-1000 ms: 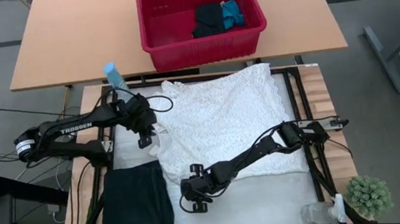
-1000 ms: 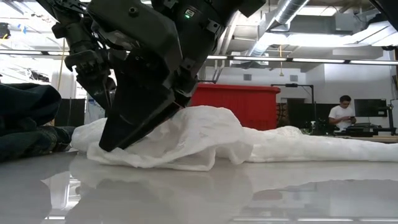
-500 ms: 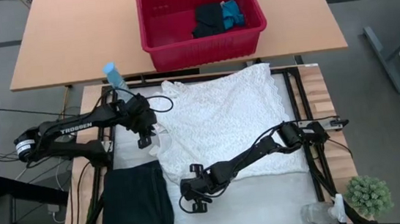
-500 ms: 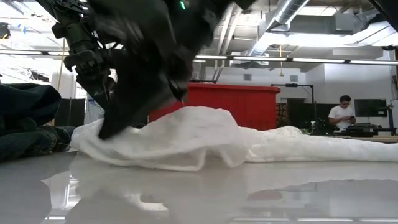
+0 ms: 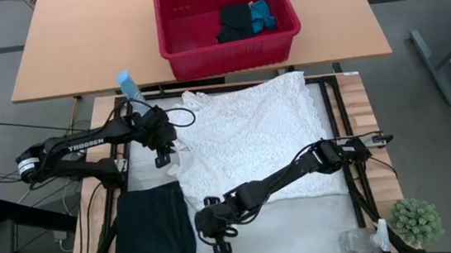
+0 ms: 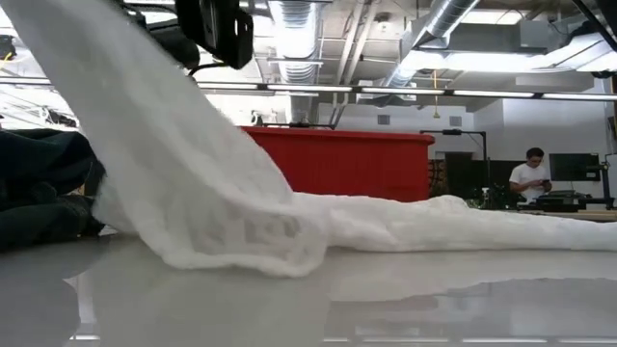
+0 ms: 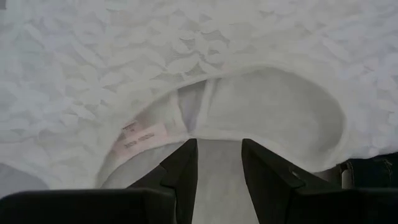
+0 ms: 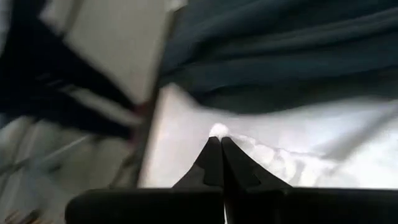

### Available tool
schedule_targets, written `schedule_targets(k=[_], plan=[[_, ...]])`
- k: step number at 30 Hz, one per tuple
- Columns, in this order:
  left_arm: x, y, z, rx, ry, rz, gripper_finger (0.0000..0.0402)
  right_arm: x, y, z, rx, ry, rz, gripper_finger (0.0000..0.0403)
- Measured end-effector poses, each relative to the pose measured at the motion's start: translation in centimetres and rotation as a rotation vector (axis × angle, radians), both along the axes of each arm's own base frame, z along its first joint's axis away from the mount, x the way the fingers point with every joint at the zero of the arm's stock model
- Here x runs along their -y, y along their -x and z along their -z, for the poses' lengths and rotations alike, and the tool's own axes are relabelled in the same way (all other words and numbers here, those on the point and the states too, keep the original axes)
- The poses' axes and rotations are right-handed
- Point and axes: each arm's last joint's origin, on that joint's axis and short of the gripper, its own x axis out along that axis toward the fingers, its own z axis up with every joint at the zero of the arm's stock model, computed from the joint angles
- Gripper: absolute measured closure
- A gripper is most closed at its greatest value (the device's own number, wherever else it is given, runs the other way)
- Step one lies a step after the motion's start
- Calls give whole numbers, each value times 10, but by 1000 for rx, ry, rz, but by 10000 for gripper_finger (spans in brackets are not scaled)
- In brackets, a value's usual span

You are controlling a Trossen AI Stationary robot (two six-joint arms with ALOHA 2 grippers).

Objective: Fold Laundry from Bin
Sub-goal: Fold the white dress from the red bin

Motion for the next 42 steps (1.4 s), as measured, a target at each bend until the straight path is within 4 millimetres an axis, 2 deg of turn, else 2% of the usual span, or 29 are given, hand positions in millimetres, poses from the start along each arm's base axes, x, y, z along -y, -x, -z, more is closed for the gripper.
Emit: schedule_targets(k=[4,8,11,14,18,22,28,31,35,42], plan=[[0,0,0,-2,1,0,288,-14,8,0,-62,-109,-144,390],[0,0,0,3,17,-13,288,-25,19,5,-135,-89,-176,375],[3,-1,-1,42,88,37,288,-23,21,7,-169,-75,-171,365],[5,-3,-2,93,157,77,288,-17,19,8,-177,-71,-156,373],[9,-9,-3,94,73,66,288,-10,16,8,-175,-68,-137,387],[20,-12,8,118,171,27,288,-10,15,8,-176,-65,-132,376],[45,-6,38,59,309,31,284,-9,16,9,-173,-34,-110,366],[52,-9,42,82,277,-6,275,-9,15,9,-169,-25,-101,374],[58,-17,39,135,153,-48,260,-8,15,9,-169,-25,-101,381],[67,-25,33,228,102,15,232,-8,15,9,-164,-12,-89,368]])
